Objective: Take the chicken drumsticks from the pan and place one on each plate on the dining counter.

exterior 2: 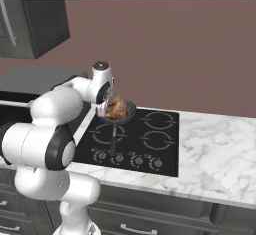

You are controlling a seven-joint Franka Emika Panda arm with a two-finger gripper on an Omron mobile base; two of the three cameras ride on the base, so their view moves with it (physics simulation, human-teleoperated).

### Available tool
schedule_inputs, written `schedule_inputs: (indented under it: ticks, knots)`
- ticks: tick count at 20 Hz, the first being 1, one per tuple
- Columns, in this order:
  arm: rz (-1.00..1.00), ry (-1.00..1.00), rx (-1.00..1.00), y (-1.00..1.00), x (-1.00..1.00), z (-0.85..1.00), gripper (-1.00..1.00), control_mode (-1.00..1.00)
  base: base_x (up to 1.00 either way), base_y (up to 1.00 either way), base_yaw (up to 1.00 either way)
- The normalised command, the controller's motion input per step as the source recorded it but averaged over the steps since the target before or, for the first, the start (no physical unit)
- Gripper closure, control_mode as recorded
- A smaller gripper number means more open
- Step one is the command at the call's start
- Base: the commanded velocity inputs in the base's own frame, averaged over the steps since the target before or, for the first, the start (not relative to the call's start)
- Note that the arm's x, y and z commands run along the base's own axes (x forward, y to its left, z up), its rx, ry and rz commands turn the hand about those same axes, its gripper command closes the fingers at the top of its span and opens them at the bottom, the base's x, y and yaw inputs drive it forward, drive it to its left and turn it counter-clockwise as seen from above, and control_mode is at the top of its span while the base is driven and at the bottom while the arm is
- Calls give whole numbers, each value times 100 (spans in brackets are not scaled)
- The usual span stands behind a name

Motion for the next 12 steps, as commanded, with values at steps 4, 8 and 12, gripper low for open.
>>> schedule_inputs:
  ticks: [4,8,12]
  knots:
    - [9,0,0,0,-81,15,100,-100,0,0,0]
    - [1,-4,0,0,-80,13,100,-100,0,0,0]
    - [0,-3,0,0,-49,3,100,-100,0,0,0]
